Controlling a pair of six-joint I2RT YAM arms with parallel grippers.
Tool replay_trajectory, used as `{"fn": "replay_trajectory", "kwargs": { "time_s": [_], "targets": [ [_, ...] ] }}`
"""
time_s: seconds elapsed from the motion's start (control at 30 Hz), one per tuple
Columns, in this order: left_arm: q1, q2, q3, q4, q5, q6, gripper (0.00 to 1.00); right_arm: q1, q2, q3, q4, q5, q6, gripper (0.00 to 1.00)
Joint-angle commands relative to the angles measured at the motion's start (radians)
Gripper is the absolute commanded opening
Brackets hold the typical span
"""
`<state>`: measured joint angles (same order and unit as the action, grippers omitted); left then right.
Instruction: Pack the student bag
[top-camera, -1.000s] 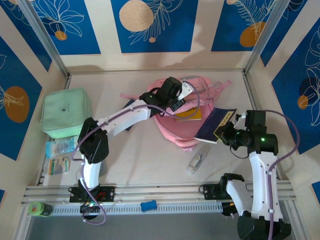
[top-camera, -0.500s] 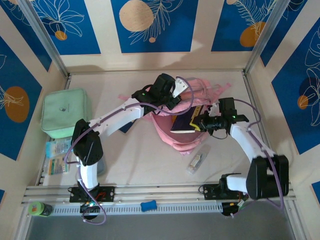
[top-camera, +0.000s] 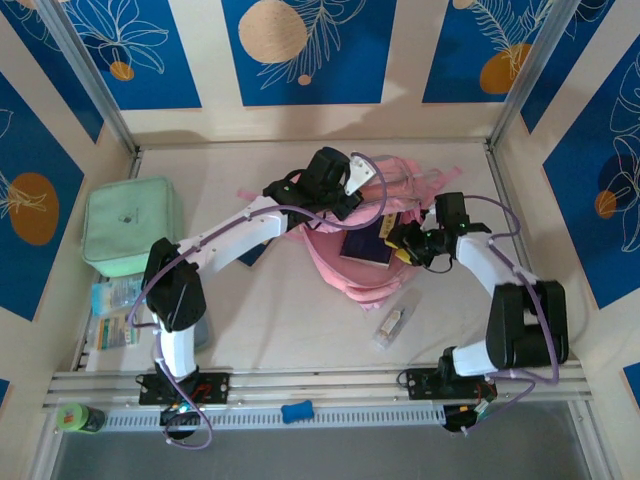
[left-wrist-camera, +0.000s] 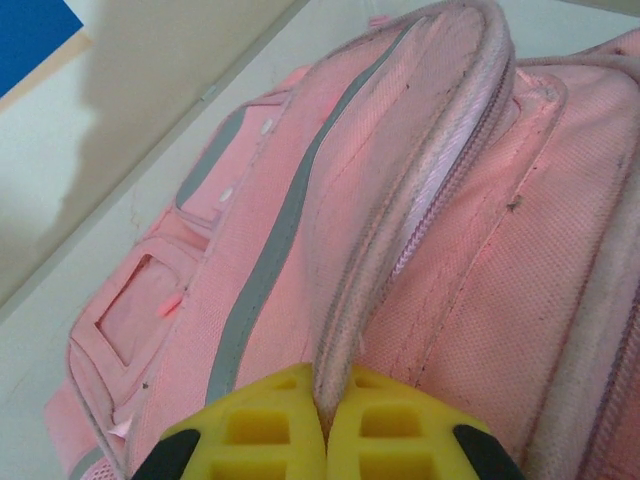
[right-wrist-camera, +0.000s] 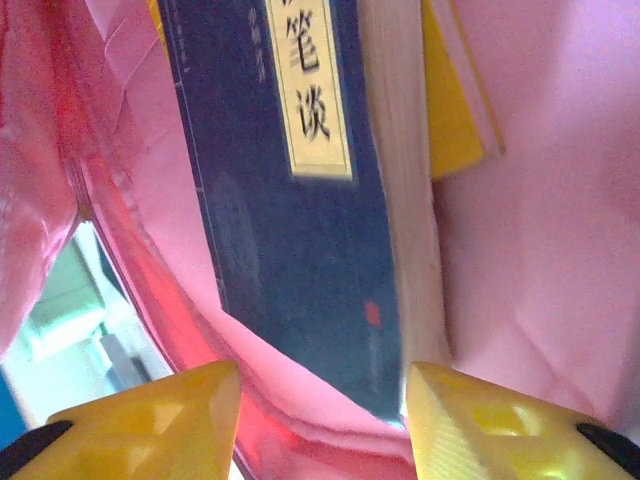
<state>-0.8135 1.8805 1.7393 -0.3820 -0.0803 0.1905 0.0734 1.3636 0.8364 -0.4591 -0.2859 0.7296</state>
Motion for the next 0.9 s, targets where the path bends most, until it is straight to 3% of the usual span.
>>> {"fn": "replay_trajectory", "kwargs": {
  "time_s": [0.0, 0.07, 0.23, 0.33, 0.43, 0.63, 0.87],
  "targets": [
    [0.007, -0.077, 0.023, 0.095, 0.032, -0.032, 0.0, 0.057, -0.101, -0.029, -0.129, 0.153, -0.025, 0.46],
    [0.007, -0.075, 0.025, 0.096, 0.039, -0.037, 0.0, 0.114, -0.142, -0.067, -0.106, 0.154, 0.009, 0.43],
    [0.006, -0.064, 0.033, 0.088, 0.038, -0.044, 0.0, 0.213, -0.097, -0.136, 0.076, 0.112, 0.12, 0.23],
    [0.005, -0.066, 0.037, 0.078, 0.038, -0.056, 0.0, 0.265, -0.02, -0.102, 0.138, 0.187, 0.12, 0.13],
    [0.005, -0.072, 0.034, 0.075, 0.046, -0.06, 0.0, 0.248, 0.041, -0.086, 0.21, 0.244, 0.129, 0.05],
    [0.007, -0.069, 0.035, 0.06, 0.031, -0.064, 0.0, 0.184, 0.074, -0.087, 0.354, 0.367, 0.114, 0.01],
    [0.006, -0.063, 0.028, 0.058, 0.02, -0.062, 0.0, 0.203, 0.052, -0.071, 0.319, 0.297, 0.023, 0.03]
  ]
}}
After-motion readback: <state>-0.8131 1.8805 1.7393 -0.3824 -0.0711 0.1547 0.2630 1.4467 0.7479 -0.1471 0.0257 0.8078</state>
